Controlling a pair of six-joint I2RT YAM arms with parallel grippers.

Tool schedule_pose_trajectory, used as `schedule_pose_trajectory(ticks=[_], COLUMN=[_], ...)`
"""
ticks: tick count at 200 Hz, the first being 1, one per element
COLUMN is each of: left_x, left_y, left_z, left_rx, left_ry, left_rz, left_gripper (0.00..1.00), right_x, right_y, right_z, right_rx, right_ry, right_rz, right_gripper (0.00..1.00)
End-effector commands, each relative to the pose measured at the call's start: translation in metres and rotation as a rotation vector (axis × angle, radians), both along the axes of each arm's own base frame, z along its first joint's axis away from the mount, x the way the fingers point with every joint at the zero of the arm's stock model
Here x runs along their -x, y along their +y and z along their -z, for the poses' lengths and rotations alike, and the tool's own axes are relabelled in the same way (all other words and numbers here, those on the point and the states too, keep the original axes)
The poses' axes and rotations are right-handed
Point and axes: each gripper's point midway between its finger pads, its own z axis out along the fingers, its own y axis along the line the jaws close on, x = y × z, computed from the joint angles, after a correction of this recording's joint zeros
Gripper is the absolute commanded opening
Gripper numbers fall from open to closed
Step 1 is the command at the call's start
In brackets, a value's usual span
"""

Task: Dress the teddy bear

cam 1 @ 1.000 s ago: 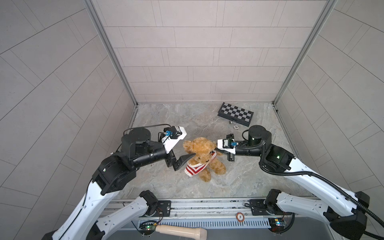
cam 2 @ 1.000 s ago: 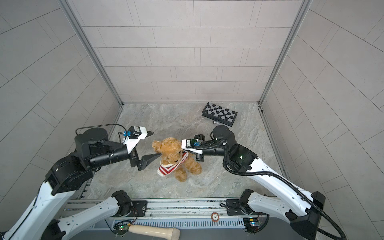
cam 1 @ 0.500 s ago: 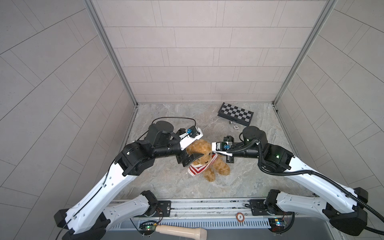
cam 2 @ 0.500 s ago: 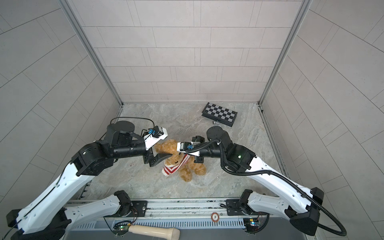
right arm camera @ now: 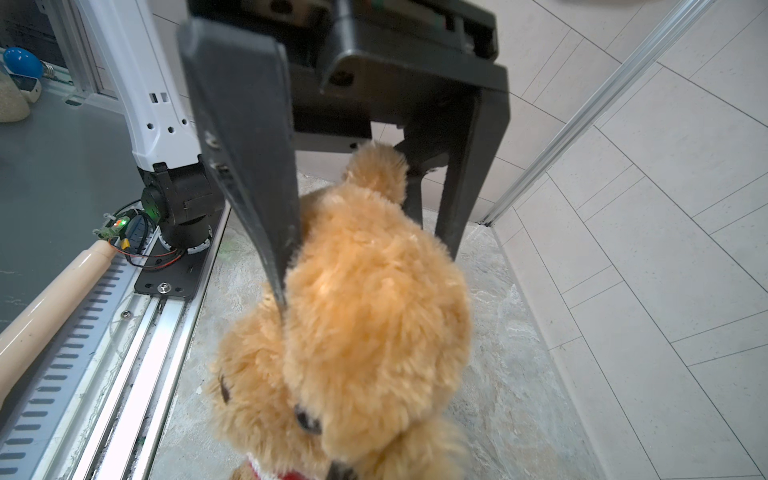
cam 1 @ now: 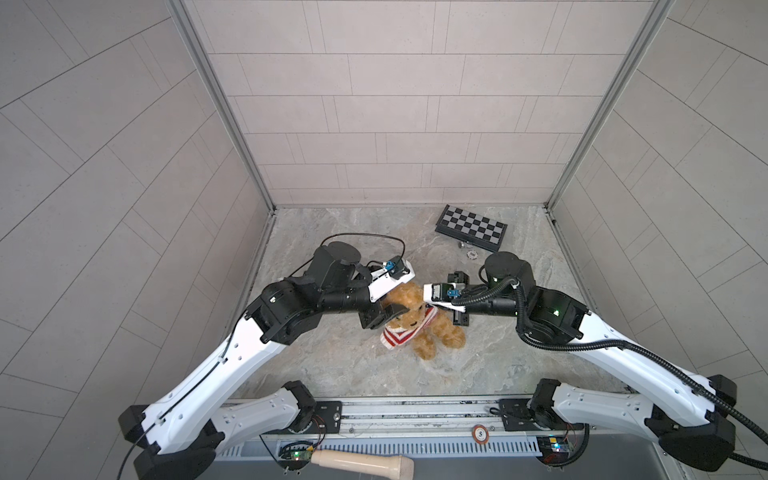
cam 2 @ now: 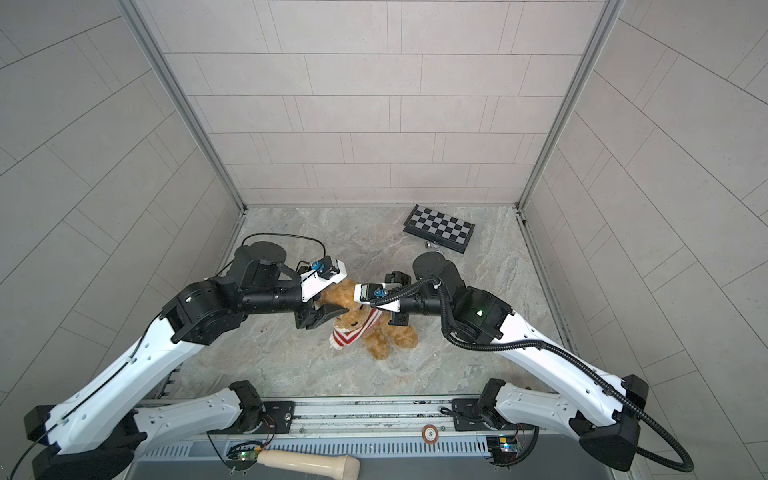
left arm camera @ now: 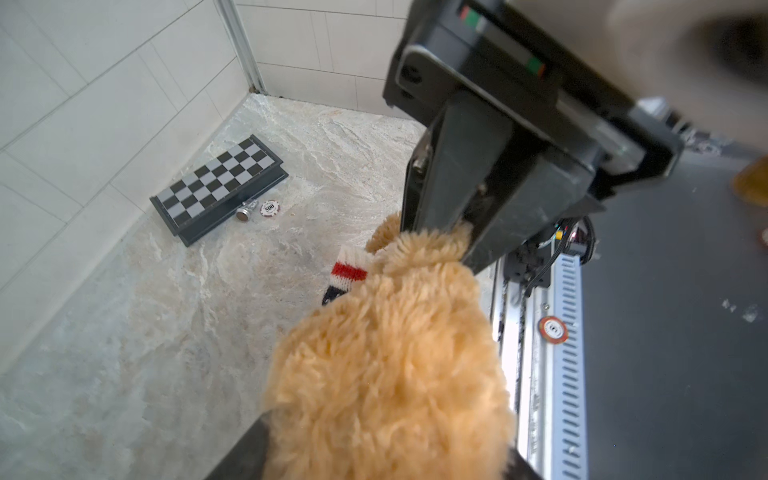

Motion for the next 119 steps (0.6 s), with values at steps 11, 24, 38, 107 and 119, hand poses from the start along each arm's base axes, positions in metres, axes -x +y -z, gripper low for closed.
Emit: schedule_pose_trajectory(ticks=[11,24,38,107,119], left_x=[-0.005,-0.006,-0.006,0.000,0.001], left_y=[-0.004,-0.004,-0.003,0.016,0.020], left_z=[0.000,-0.001,-0.002,-0.022,-0.025], left_rx=[0.010,0.014,0.018,0.120,0.146], left_ry=[-0.019,-0.026,-0.030,-0.090,-0.094], left_rz=[-0.008,-0.009,-0.012,-0.078,-0.089], left_gripper=[0.43,0.34,0.24,0.00,0.00], right_x=[0.013,0.014,0.014,0.004,0.004], right_y=[0.003,0.003,0.002,-0.009,-0.012], right_z=[-0.034,-0.035,-0.036,-0.035,-0.035], right_rx=[-0.089,-0.095,-0.101,-0.174,-0.191], right_ry=[-0.071,-0.073,-0.080,-0.112,-0.111], right_rz=[-0.063,-0.066,-0.068,0.032,0.042], right_gripper=[0.00,0.00,0.00,0.39,0.39])
